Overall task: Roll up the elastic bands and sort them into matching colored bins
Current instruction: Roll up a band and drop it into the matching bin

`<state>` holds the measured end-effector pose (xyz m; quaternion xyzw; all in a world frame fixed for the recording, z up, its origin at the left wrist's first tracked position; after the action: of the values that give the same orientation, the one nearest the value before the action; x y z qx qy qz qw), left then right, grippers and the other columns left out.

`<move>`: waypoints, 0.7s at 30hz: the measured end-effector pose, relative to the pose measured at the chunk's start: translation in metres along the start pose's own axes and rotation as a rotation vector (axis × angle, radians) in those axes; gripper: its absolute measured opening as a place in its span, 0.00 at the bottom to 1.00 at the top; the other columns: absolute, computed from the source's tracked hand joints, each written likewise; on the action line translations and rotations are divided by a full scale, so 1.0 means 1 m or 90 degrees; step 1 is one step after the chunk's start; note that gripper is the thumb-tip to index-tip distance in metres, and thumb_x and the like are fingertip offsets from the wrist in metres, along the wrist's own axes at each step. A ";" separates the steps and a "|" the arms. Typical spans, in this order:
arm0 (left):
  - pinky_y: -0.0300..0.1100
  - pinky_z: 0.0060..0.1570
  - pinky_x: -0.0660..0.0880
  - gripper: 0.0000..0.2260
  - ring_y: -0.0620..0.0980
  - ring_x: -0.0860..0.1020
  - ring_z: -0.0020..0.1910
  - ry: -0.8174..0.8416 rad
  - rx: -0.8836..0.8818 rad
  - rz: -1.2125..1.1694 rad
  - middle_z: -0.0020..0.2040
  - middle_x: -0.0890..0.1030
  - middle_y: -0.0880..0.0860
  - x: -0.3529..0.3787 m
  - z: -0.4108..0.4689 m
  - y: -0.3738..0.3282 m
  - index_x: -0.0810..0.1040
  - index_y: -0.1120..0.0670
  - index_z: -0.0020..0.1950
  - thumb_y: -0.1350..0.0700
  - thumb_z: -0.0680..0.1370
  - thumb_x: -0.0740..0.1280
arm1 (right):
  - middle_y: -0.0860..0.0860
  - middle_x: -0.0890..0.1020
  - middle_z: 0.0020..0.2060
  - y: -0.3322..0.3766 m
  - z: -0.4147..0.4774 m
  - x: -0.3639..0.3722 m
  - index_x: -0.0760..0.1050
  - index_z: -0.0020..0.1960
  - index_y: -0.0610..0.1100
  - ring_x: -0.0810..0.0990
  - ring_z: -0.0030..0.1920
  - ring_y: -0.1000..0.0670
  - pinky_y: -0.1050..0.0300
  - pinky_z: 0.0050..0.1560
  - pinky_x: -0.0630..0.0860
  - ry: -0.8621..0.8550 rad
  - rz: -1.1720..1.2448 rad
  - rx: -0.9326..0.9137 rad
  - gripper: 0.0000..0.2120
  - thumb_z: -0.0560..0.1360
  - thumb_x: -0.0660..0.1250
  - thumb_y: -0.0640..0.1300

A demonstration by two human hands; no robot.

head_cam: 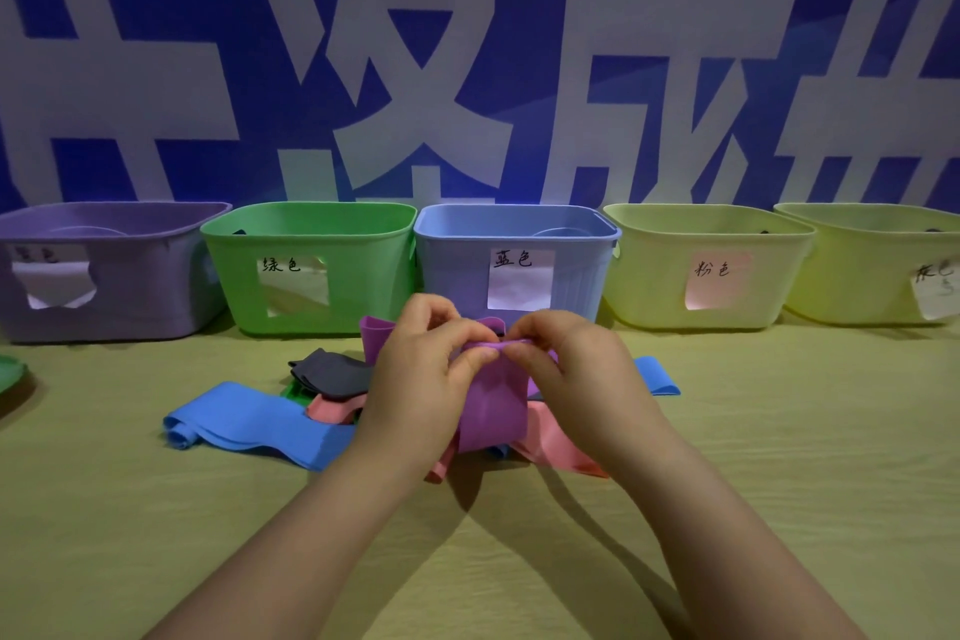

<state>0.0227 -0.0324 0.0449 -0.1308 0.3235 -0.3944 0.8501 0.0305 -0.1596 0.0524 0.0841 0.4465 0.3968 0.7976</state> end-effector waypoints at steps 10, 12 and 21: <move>0.25 0.39 0.66 0.06 0.35 0.75 0.40 0.062 -0.056 -0.093 0.37 0.79 0.39 0.004 -0.002 0.004 0.78 0.50 0.45 0.61 0.74 0.68 | 0.49 0.70 0.42 -0.004 0.001 0.006 0.78 0.50 0.42 0.73 0.47 0.46 0.59 0.44 0.62 0.068 -0.028 -0.003 0.11 0.79 0.58 0.46; 0.25 0.41 0.65 0.04 0.38 0.74 0.41 0.065 -0.036 -0.057 0.40 0.80 0.45 0.005 -0.001 0.007 0.79 0.53 0.43 0.62 0.74 0.68 | 0.50 0.71 0.42 -0.006 0.000 0.007 0.78 0.50 0.43 0.74 0.46 0.49 0.61 0.44 0.63 0.070 -0.013 -0.009 0.11 0.78 0.60 0.47; 0.25 0.41 0.67 0.06 0.32 0.74 0.41 0.046 -0.040 -0.059 0.38 0.79 0.41 0.003 -0.002 0.010 0.81 0.54 0.42 0.56 0.74 0.65 | 0.62 0.80 0.29 -0.011 -0.001 0.006 0.75 0.37 0.58 0.80 0.36 0.61 0.65 0.44 0.76 0.068 0.179 0.043 0.10 0.68 0.74 0.46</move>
<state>0.0286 -0.0281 0.0371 -0.1580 0.3602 -0.4272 0.8142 0.0371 -0.1631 0.0430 0.1513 0.4853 0.4929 0.7062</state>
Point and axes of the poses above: each hand's wrist, its own z-axis towards the middle knuckle, its own x-axis out of the palm, y = z × x, the point moved 6 cm from there along z, towards the middle knuckle
